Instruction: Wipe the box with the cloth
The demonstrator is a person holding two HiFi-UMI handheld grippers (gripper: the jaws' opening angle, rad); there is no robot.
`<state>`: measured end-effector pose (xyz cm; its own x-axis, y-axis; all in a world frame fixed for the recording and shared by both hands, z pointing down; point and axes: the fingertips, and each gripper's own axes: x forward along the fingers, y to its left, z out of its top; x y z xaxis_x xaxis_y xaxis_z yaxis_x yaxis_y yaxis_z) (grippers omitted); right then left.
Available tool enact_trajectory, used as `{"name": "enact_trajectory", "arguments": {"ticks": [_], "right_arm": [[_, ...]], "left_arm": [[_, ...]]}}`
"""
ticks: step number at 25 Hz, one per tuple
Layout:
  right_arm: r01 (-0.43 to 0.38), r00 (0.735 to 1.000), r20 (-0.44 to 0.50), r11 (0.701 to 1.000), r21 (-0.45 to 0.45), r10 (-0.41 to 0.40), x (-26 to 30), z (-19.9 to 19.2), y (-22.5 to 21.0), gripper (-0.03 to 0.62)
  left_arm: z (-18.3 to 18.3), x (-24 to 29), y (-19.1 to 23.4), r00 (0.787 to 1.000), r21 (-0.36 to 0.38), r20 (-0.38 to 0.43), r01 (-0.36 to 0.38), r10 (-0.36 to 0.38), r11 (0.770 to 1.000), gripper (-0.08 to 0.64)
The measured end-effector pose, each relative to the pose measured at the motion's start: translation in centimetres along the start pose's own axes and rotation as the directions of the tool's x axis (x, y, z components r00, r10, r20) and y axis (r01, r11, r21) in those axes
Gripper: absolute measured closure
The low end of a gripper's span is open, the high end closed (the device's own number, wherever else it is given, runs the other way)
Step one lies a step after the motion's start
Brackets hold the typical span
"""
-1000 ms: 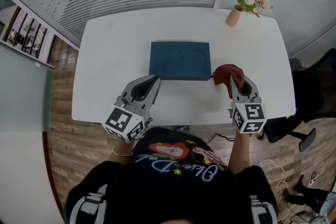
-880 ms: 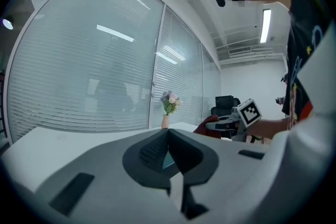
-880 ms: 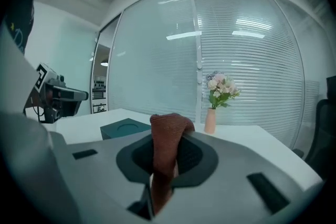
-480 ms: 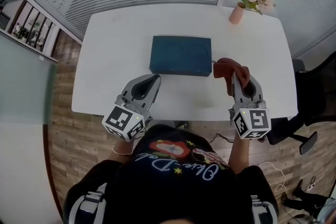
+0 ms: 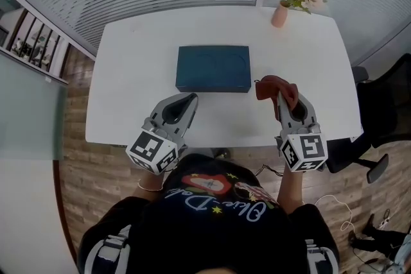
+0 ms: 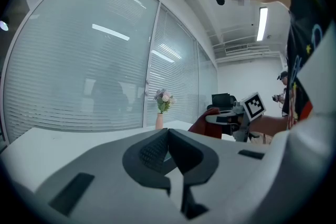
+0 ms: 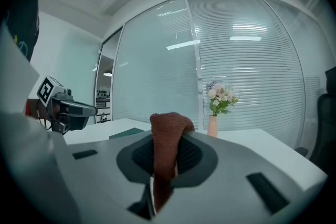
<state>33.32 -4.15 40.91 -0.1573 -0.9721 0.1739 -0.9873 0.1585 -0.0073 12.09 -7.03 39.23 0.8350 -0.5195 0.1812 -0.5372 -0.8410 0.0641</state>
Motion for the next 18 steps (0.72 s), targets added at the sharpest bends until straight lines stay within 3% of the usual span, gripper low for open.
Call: {"name": "enact_trajectory", "arguments": {"ticks": [18], "right_arm": [[-0.022,1.0,-0.008,1.0,0.019,0.022,0.03,-0.64,0.84,0.557]], "left_arm": [[-0.69,-0.59,-0.08,1.0,-0.005,-0.022,0.003,-0.003,1.0,0.557]]}}
